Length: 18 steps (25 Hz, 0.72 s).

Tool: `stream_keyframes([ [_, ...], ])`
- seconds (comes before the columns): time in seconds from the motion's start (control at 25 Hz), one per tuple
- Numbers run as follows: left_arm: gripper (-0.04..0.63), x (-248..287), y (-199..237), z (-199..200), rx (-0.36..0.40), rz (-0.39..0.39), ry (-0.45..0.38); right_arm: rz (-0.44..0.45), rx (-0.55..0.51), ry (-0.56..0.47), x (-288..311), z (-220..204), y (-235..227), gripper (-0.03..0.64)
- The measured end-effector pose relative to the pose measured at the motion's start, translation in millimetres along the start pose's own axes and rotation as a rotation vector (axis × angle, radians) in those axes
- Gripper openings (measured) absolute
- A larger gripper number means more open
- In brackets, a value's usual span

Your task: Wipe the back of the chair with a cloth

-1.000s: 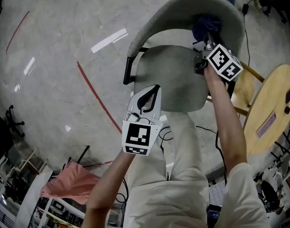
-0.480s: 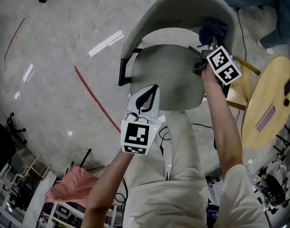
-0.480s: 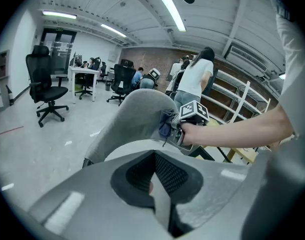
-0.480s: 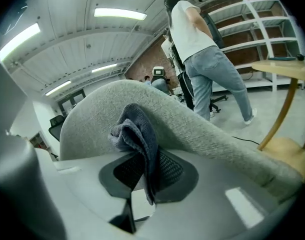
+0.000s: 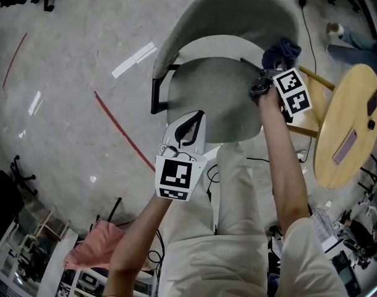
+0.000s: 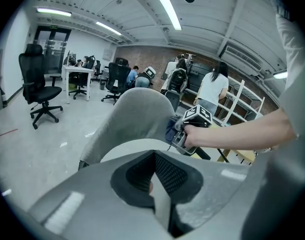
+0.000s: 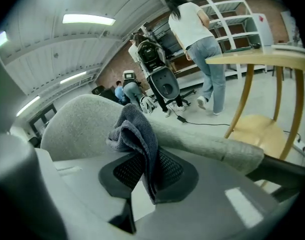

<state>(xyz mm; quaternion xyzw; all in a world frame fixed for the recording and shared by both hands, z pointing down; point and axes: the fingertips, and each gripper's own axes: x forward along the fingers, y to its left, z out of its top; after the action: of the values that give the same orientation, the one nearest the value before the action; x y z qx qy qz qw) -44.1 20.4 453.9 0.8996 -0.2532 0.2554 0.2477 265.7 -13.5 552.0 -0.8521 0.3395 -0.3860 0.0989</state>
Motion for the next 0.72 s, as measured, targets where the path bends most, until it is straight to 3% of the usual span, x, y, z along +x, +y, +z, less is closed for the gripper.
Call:
stream_keyframes([
  [0.6,0.0,5.8,-4.6,-3.3,0.002,-0.001,0.018,-0.264,0.272,-0.027,-55.7,-15.4,-85.5,0.069],
  [0.72,0.0,8.7,-10.5,-2.4,0.003,-0.009,0.017,-0.307,0.278,-0.019,-69.3,-22.2,-101.5,0.069],
])
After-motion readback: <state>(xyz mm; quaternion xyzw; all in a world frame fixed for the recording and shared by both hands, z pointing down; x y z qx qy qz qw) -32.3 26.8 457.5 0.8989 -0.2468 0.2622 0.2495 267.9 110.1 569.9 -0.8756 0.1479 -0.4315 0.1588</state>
